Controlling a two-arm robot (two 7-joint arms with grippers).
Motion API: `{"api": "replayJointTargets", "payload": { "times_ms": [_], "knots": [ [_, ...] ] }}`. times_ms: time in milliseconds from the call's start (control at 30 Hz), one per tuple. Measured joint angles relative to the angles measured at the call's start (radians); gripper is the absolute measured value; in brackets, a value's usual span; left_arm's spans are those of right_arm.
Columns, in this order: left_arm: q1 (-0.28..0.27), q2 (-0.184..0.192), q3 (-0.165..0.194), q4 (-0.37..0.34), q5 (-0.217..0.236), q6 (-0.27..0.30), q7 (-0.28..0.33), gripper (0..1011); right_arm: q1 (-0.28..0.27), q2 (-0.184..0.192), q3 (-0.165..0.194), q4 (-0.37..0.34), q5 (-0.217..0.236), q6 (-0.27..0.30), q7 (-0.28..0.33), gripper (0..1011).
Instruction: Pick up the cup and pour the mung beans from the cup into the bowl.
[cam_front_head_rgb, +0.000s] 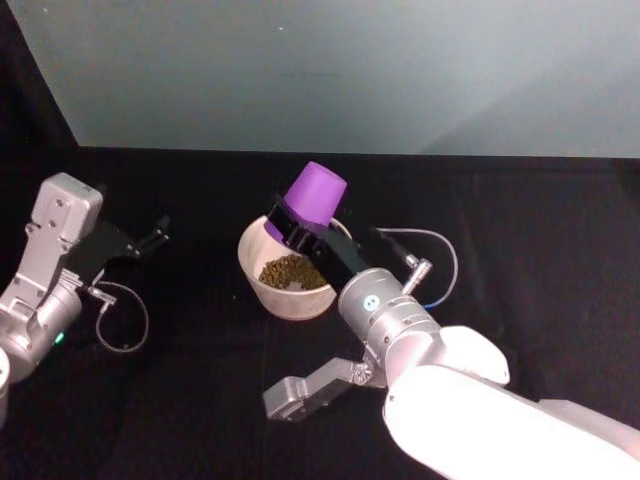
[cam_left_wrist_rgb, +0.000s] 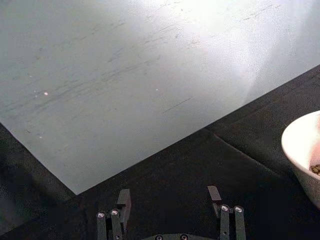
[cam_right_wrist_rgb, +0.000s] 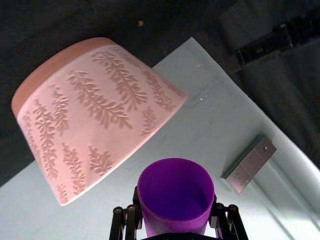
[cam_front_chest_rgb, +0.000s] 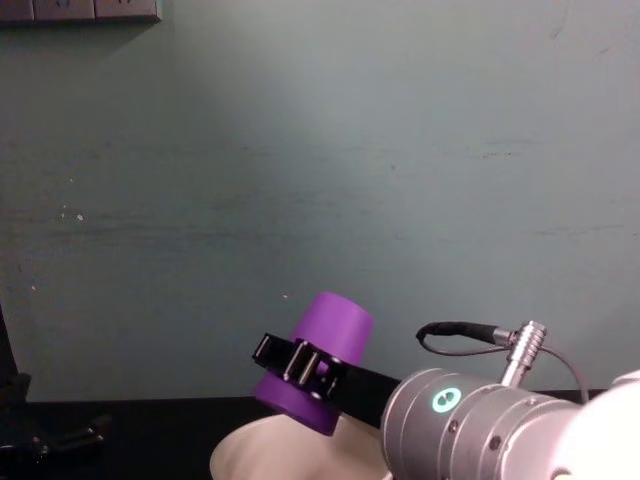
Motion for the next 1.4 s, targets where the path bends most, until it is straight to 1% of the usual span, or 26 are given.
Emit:
{"api": "replayJointTargets", "payload": {
  "times_ms": [100, 200, 233, 267, 367, 467, 600, 733, 800, 833, 933, 967, 1033, 1067, 1100, 1133, 1200, 1233, 1267, 1333, 1367, 1400],
  "knots": [
    [0.000, 0.000, 0.000, 0.000, 0.000, 0.000, 0.000, 1000, 0.009, 0.005, -0.017, 0.001, -0.033, -0.005, 0.014, 718],
    [0.000, 0.000, 0.000, 0.000, 0.000, 0.000, 0.000, 1000, 0.021, 0.010, -0.037, 0.000, -0.076, -0.009, 0.037, 718],
    [0.000, 0.000, 0.000, 0.000, 0.000, 0.000, 0.000, 1000, 0.021, 0.010, -0.037, 0.000, -0.076, -0.009, 0.037, 718],
    [0.000, 0.000, 0.000, 0.000, 0.000, 0.000, 0.000, 1000, 0.025, 0.012, -0.044, -0.001, -0.090, -0.011, 0.046, 718],
    [0.000, 0.000, 0.000, 0.000, 0.000, 0.000, 0.000, 1000, 0.029, 0.015, -0.051, -0.003, -0.105, -0.015, 0.058, 718],
    [0.000, 0.000, 0.000, 0.000, 0.000, 0.000, 0.000, 1000, 0.032, 0.016, -0.055, -0.003, -0.112, -0.018, 0.063, 718],
    [0.000, 0.000, 0.000, 0.000, 0.000, 0.000, 0.000, 1000, 0.032, 0.017, -0.055, -0.004, -0.109, -0.019, 0.063, 718],
    [0.000, 0.000, 0.000, 0.000, 0.000, 0.000, 0.000, 1000, 0.024, 0.017, -0.039, -0.008, -0.081, -0.009, 0.052, 718],
    [0.000, 0.000, 0.000, 0.000, 0.000, 0.000, 0.000, 1000, 0.010, 0.010, -0.014, -0.012, -0.046, 0.010, 0.040, 718],
    [0.000, 0.000, 0.000, 0.000, 0.000, 0.000, 0.000, 1000, -0.002, 0.004, 0.009, -0.016, -0.010, 0.024, 0.029, 718],
    [0.000, 0.000, 0.000, 0.000, 0.000, 0.000, 0.000, 1000, -0.029, -0.012, 0.058, -0.026, 0.065, 0.048, 0.010, 718],
    [0.000, 0.000, 0.000, 0.000, 0.000, 0.000, 0.000, 1000, -0.047, -0.023, 0.095, -0.033, 0.118, 0.059, -0.004, 718],
    [0.000, 0.000, 0.000, 0.000, 0.000, 0.000, 0.000, 1000, -0.063, -0.034, 0.127, -0.038, 0.169, 0.067, -0.016, 718],
    [0.000, 0.000, 0.000, 0.000, 0.000, 0.000, 0.000, 1000, -0.075, -0.043, 0.151, -0.042, 0.200, 0.071, -0.023, 718],
    [0.000, 0.000, 0.000, 0.000, 0.000, 0.000, 0.000, 1000, -0.092, -0.056, 0.186, -0.047, 0.248, 0.077, -0.034, 718],
    [0.000, 0.000, 0.000, 0.000, 0.000, 0.000, 0.000, 1000, -0.092, -0.056, 0.186, -0.047, 0.248, 0.077, -0.034, 718],
    [0.000, 0.000, 0.000, 0.000, 0.000, 0.000, 0.000, 1000, -0.125, -0.084, 0.260, -0.059, 0.365, 0.092, -0.055, 718],
    [0.000, 0.000, 0.000, 0.000, 0.000, 0.000, 0.000, 1000, -0.133, -0.091, 0.279, -0.063, 0.395, 0.096, -0.060, 718],
    [0.000, 0.000, 0.000, 0.000, 0.000, 0.000, 0.000, 1000, -0.151, -0.106, 0.318, -0.070, 0.451, 0.101, -0.068, 718],
    [0.000, 0.000, 0.000, 0.000, 0.000, 0.000, 0.000, 1000, -0.167, -0.120, 0.353, -0.075, 0.505, 0.104, -0.074, 718],
    [0.000, 0.000, 0.000, 0.000, 0.000, 0.000, 0.000, 1000, -0.178, -0.129, 0.377, -0.080, 0.542, 0.106, -0.079, 718],
    [0.000, 0.000, 0.000, 0.000, 0.000, 0.000, 0.000, 1000, -0.186, -0.135, 0.393, -0.084, 0.567, 0.106, -0.082, 718]
  ]
}}
